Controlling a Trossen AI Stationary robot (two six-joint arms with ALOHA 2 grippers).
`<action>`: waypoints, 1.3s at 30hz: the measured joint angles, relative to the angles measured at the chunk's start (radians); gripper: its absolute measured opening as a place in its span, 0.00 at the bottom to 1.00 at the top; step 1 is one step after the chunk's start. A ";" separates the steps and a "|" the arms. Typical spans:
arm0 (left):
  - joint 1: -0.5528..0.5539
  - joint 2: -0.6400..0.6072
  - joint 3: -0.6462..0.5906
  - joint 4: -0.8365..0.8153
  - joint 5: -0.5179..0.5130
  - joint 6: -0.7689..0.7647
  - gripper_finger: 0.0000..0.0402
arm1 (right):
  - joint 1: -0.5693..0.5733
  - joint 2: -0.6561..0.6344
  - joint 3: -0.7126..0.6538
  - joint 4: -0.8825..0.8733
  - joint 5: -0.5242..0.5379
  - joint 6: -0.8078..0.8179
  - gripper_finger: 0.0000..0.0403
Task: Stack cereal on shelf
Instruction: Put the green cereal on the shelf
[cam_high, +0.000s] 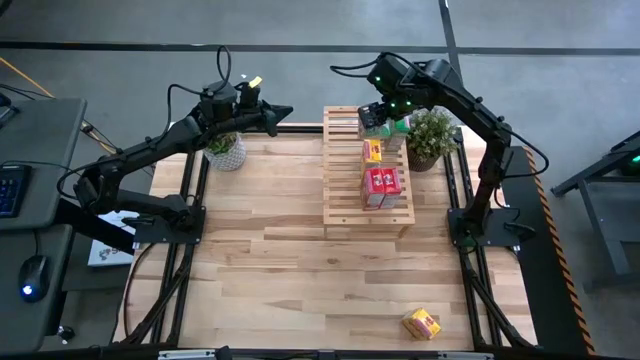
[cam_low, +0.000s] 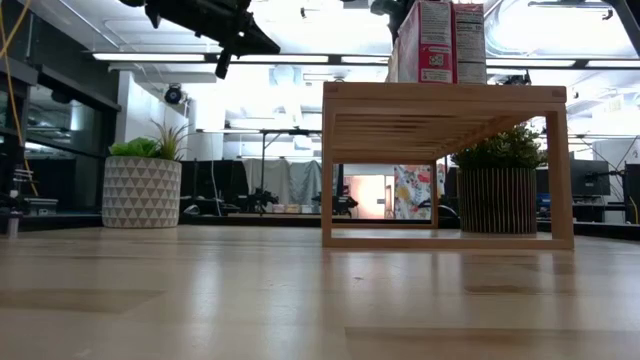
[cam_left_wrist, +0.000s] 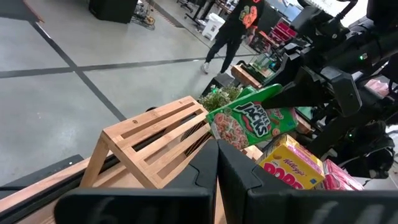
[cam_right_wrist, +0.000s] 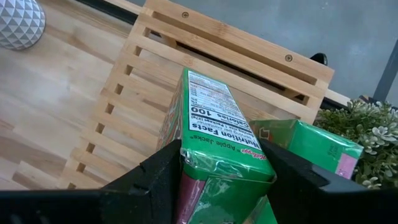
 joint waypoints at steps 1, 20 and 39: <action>0.000 0.000 0.000 0.002 0.000 0.000 0.00 | 0.000 0.000 0.000 0.000 0.001 0.003 0.48; 0.000 0.000 0.000 0.002 0.000 0.001 0.00 | 0.000 0.036 0.000 0.000 -0.005 0.053 0.48; 0.000 0.000 0.000 0.001 0.000 0.002 0.00 | 0.000 0.063 0.000 0.000 -0.017 0.053 0.48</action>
